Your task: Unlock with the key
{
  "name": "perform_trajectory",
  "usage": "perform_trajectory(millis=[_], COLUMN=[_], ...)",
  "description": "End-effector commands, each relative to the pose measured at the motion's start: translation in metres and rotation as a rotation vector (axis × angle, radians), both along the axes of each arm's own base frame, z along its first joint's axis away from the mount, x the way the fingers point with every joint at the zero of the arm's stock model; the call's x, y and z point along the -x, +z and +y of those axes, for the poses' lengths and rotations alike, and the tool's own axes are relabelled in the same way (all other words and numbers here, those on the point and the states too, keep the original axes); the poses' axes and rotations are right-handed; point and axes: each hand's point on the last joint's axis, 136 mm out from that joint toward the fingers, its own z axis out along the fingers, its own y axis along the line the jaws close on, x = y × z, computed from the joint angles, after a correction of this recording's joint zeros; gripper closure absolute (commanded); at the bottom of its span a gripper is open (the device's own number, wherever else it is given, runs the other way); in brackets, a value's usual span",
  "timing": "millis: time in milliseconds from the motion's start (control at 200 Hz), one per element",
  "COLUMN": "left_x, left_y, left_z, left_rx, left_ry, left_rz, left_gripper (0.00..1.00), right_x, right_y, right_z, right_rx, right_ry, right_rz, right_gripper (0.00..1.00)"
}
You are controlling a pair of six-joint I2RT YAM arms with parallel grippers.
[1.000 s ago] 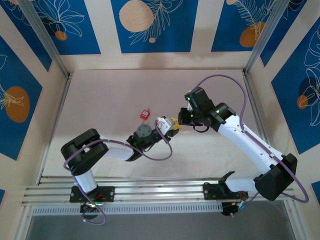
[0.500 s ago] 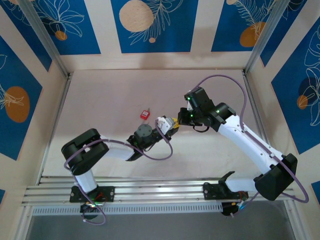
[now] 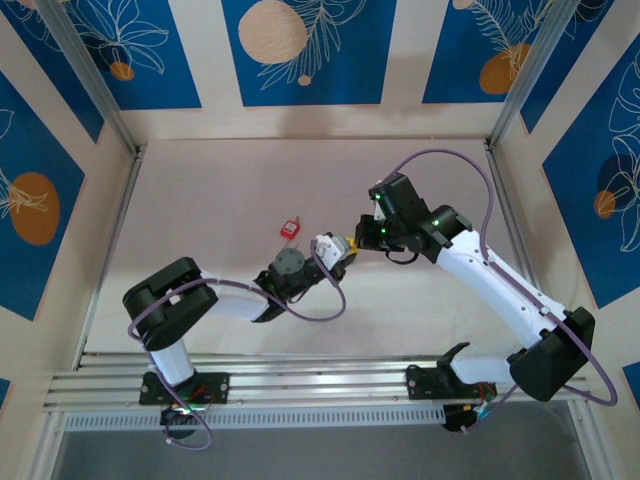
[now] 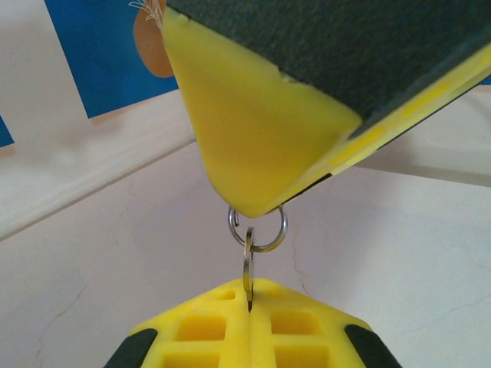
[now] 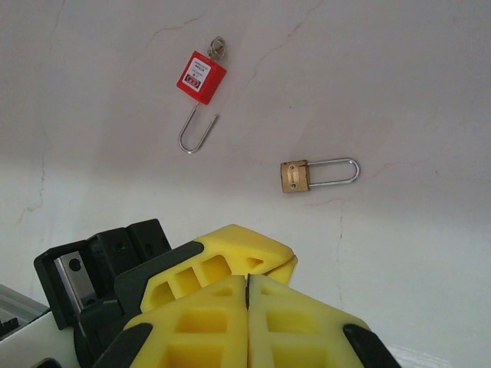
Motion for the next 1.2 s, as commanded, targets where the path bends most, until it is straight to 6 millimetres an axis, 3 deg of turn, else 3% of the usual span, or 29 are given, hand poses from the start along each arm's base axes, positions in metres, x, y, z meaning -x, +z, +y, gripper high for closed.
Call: perform_trajectory(millis=[0,265,510,665,840,1015,1196], left_x=[0.004,-0.001,-0.016,-0.025,-0.037,-0.038,-0.035], left_y=[0.016,0.011,0.002,0.003,0.013,0.021,0.029], left_z=[-0.004,0.002,0.014,0.026,0.033,0.021,0.008], left_rx=[0.019,-0.101,-0.478,-0.69,-0.88,-1.003,-0.976], left_ry=[-0.012,0.032,0.125,0.212,0.333,0.396,0.503], left_rz=[-0.037,-0.073,-0.249,-0.417,-0.655,-0.918,-1.13], left_gripper=[1.0,1.0,1.0,1.0,1.0,1.0,1.0], right_x=[0.002,-0.004,-0.009,-0.01,-0.012,-0.018,-0.015], right_y=[0.012,0.015,0.012,-0.001,-0.001,-0.008,-0.013], right_z=[0.0,-0.012,-0.037,-0.047,-0.053,-0.059,-0.051], right_rx=[-0.043,-0.059,-0.195,-0.443,-0.618,-0.785,-0.813], right_ry=[-0.007,-0.055,-0.134,-0.159,-0.106,-0.035,0.053], right_rz=[-0.01,-0.024,-0.058,-0.023,-0.055,-0.071,-0.13], right_gripper=[0.89,0.68,0.57,0.55,0.47,0.4,0.35])
